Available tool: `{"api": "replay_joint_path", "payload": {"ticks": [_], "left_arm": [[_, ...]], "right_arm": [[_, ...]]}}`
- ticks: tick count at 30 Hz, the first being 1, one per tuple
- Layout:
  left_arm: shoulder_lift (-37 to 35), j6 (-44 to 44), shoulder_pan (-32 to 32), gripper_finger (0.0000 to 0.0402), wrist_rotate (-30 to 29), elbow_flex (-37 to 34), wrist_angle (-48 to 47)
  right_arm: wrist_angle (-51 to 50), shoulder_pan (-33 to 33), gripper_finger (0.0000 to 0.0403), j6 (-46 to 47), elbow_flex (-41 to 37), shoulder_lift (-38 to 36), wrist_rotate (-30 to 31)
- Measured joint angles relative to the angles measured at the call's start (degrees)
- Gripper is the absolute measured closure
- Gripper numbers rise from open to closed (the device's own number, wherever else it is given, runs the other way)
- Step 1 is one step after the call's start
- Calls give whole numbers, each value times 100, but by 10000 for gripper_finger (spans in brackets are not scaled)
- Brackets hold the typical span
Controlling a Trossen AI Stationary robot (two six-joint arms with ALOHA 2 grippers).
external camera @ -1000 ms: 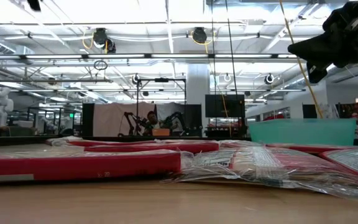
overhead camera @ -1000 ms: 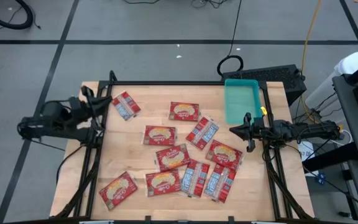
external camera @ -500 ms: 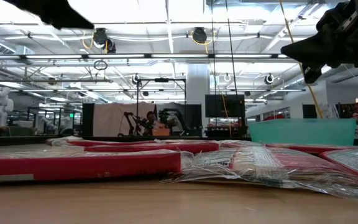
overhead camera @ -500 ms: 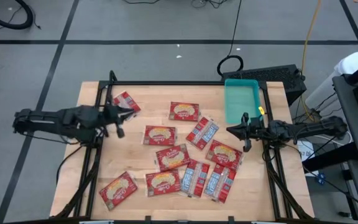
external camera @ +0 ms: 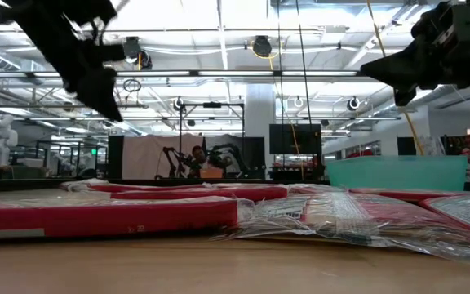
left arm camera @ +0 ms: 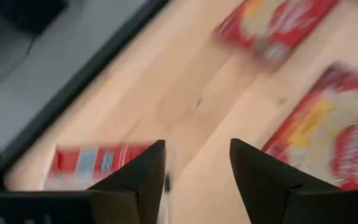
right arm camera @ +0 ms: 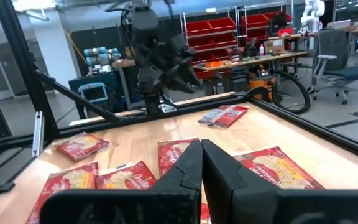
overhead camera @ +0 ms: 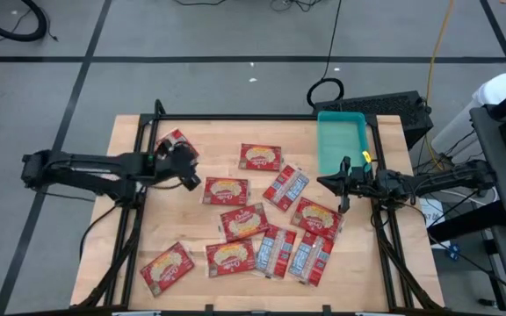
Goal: Sort popcorn bags into baskets
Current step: Put the red popcorn bag into the green bin
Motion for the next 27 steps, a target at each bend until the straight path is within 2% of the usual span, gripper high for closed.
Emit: {"api": "replay_joint_path", "payload": {"ticks": [7,13,19,27], "left_arm": [[1249,-341,387,199,117,0,-5],[2054,-419,813,199,121,0,-7],[2474,-348,1329,188,255,0,88],[2876,157,1757,131,390,22,330]], "right_arm": [[24,0,403,14,-1,183,-17],[22,-2,403,95,0,373,-20],[47,-2,403,83,-1,457,-20],[177,-2,403,56,0,457,-20]]}}
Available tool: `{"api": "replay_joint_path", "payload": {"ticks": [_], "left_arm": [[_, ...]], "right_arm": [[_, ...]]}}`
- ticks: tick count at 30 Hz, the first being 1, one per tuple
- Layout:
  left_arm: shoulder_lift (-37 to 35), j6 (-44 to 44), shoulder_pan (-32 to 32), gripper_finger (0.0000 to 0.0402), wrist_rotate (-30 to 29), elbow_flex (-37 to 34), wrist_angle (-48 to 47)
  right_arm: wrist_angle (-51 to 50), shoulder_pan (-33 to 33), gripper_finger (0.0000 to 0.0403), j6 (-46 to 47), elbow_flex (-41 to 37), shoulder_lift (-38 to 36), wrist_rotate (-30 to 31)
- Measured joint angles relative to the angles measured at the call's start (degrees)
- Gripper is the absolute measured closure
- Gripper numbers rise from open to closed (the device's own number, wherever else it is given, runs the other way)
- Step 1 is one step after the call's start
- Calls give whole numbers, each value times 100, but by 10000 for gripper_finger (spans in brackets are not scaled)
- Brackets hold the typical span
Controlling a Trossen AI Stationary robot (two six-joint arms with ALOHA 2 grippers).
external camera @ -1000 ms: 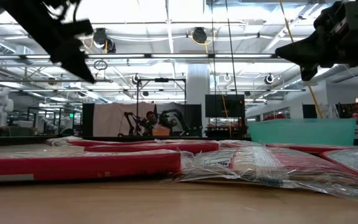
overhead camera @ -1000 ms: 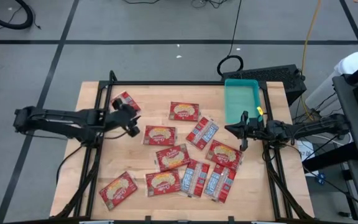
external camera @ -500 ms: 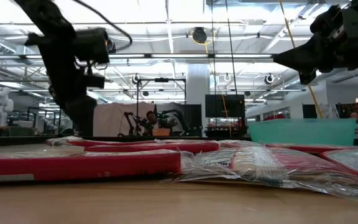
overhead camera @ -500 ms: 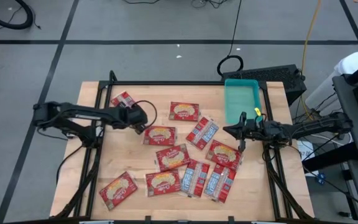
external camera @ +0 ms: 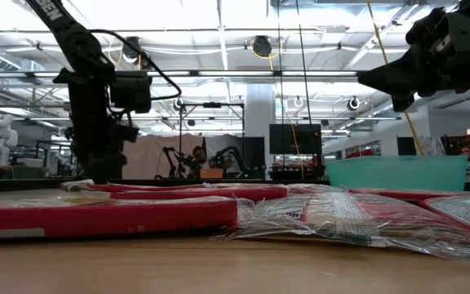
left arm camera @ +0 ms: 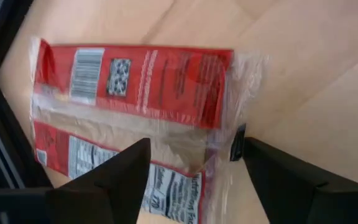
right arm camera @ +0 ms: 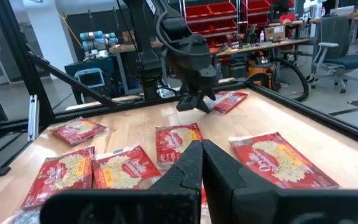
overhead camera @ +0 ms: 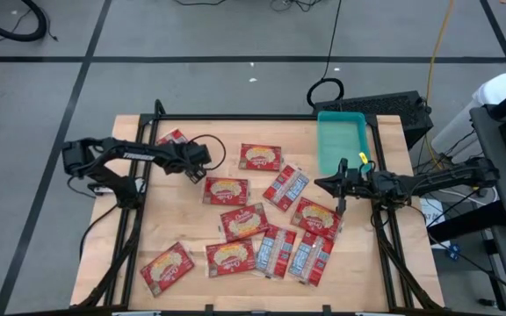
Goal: Sort popcorn bags into baskets
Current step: Put the red popcorn bag into the green bin
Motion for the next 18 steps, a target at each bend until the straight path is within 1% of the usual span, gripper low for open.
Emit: {"api": "replay_joint_path", "payload": {"ticks": [3,5,6,8,10,15,16,18], "left_arm": [[137,67,56,127,-158,6,201],[167,132,112,141,-190,0,342],[175,210,134,155,-188,0,405],[185,302,174,191,-160,-10,517],[186,437,212,238,-98,-11,615],[208,846,307,370,-57,-27,918],[213,861,331,385,-84,-32,987],[213,911,351,390,-99,-33,1097]], "right_arm": [[67,0,403,-19,0,7,0],[73,0,403,-21,0,18,0],[75,0,403,-19,-2,22,-2],[92,0,403,-4,0,28,-1],[102,0,403,48,0,33,-2],[260,0,403,128,0,102,-2],[450,0,403,128,-1,137,-2],[912,0,403,103,-2,228,-2]]}}
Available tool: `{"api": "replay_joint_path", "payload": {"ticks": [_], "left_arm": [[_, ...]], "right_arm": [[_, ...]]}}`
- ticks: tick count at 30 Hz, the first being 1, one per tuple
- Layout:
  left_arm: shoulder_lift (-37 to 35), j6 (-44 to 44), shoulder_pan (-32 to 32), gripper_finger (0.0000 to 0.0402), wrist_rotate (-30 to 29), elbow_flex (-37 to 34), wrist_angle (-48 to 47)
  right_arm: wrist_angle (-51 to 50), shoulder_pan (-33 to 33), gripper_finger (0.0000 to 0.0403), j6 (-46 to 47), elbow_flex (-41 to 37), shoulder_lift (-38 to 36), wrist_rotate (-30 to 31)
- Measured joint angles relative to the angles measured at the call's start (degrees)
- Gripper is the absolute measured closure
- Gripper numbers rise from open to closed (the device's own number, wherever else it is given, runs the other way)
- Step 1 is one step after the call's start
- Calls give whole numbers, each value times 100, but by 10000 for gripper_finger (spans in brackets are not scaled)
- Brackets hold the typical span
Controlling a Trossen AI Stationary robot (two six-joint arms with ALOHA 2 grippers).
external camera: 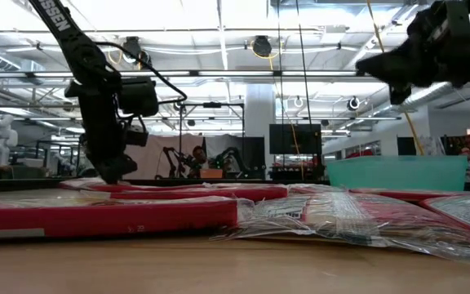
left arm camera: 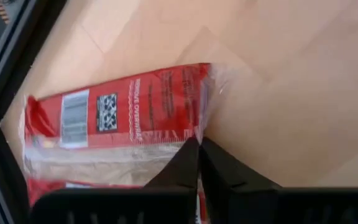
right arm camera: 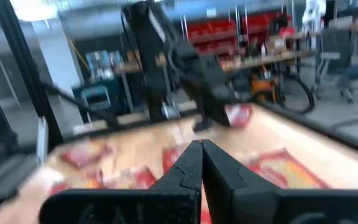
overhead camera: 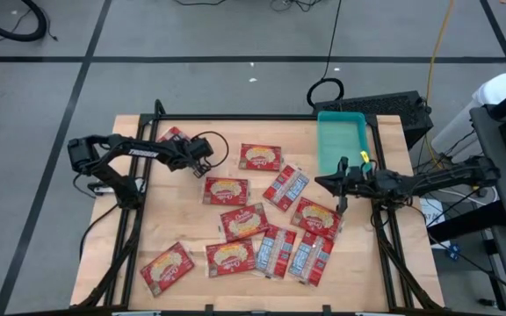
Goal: Sort popcorn bags into baskets
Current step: Put the red popcorn bag into the green bin
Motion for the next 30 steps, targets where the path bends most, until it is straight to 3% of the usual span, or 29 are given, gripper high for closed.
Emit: {"api": "replay_joint_path", "payload": {"ticks": [5,11,22,30], "left_arm": [[-168,250,-43,397,140,-2,67],[-1045,453,-258,398,697,-2,78],[-3177,1283,-648,398,2143,0,427],[-4215,1499,-637,399,2816,0,717]], "right_arm": [[856,0,403,47,2,362,238],[918,-4,403,399,228,1312,757],[936,-313,397,-327,2389,4359,754],[563,-813,310,-592,4273,6150,705]]}}
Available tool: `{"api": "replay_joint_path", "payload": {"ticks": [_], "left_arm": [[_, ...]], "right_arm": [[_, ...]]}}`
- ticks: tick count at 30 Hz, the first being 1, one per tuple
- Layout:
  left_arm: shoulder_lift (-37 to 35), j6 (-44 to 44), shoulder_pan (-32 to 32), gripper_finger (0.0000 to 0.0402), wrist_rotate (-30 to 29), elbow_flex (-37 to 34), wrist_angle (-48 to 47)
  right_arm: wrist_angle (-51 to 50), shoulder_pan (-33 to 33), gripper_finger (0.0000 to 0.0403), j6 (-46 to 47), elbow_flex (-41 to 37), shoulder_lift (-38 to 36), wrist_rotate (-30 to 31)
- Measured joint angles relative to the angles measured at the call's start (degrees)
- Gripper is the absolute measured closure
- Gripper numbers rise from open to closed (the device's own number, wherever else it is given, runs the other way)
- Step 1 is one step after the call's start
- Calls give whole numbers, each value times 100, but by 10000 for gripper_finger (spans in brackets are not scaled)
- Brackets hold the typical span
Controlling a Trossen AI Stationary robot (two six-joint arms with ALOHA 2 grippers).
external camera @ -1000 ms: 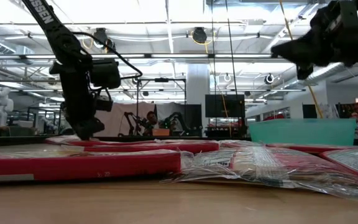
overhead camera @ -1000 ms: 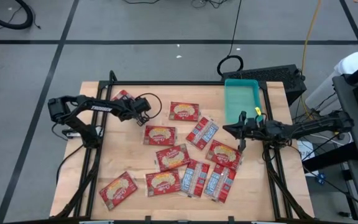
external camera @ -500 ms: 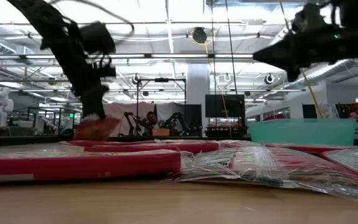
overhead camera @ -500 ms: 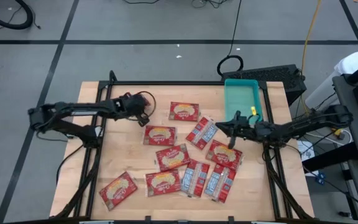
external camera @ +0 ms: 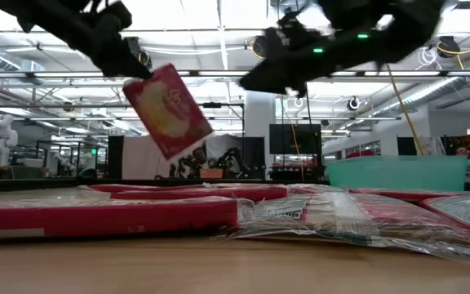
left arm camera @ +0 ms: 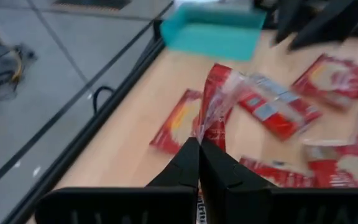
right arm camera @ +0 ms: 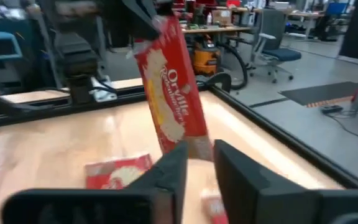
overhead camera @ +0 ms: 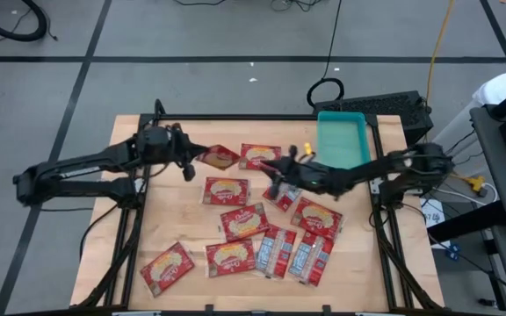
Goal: Sort popcorn bags into baskets
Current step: Put the red popcorn bag into the green bin
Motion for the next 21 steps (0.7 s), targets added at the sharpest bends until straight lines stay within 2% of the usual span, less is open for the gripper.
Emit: {"api": "replay_joint_path", "payload": {"ticks": [2,7,10,18,21], "left_arm": [[-78,18,-9,399,204,2,64],[-18,52,-64,399,507,2,19],[93,59,-174,399,514,2,7],[398,297,-515,399,527,7,69],[484,375,-616,399,524,7,173]], "right_arm": [[-303,-100,282,15,406,294,-84],[-574,-281,222,-18,1233,846,-748],[-820,-322,196,-176,1463,1001,-753],[-1322,-429,171,-408,1507,1042,-762],[-1492,-510,171,-430,1506,1042,-1217]]}}
